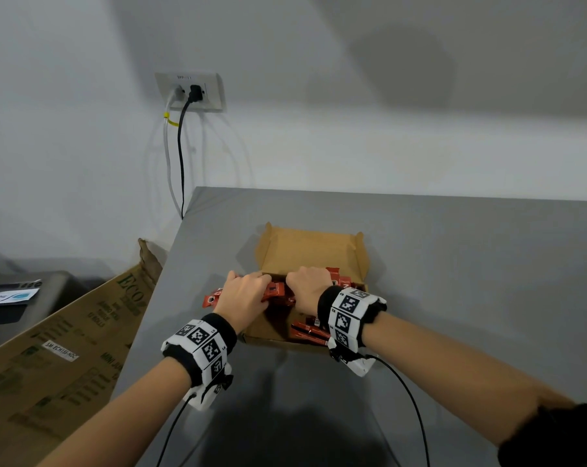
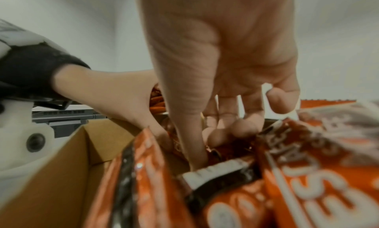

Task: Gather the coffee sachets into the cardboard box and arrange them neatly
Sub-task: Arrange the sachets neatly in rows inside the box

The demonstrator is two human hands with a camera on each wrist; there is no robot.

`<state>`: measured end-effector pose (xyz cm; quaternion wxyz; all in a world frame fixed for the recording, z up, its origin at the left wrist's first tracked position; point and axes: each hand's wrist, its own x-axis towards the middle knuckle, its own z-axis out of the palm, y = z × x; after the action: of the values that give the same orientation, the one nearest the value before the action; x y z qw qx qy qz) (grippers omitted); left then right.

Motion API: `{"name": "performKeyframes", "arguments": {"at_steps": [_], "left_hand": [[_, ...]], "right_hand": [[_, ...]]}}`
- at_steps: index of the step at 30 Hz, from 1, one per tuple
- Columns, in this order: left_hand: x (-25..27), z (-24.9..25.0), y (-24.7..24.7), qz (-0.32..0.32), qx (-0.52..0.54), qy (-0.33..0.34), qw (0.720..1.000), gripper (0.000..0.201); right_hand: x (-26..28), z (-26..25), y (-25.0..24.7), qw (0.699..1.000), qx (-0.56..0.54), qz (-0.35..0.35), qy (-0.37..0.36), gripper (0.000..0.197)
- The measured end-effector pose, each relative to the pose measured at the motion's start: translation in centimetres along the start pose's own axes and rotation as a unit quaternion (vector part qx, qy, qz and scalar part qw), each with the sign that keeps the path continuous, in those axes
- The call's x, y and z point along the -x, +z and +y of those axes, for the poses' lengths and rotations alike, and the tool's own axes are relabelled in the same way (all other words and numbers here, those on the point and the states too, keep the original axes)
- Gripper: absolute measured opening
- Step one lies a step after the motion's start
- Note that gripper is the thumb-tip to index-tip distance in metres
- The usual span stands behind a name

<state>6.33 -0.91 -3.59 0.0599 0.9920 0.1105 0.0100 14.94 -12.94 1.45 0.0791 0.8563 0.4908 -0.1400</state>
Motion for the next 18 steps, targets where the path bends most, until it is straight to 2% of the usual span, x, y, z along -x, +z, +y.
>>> {"name": "performKeyframes", "arguments": {"at_steps": [18], "left_hand": [[0.22,0.03,-0.41,0.003,-0.014,0.005,1.000,0.017]], "right_hand": [[-0.27,0.17,-0.16,0.999,0.029,-0.040,0.011,0.034]]}}
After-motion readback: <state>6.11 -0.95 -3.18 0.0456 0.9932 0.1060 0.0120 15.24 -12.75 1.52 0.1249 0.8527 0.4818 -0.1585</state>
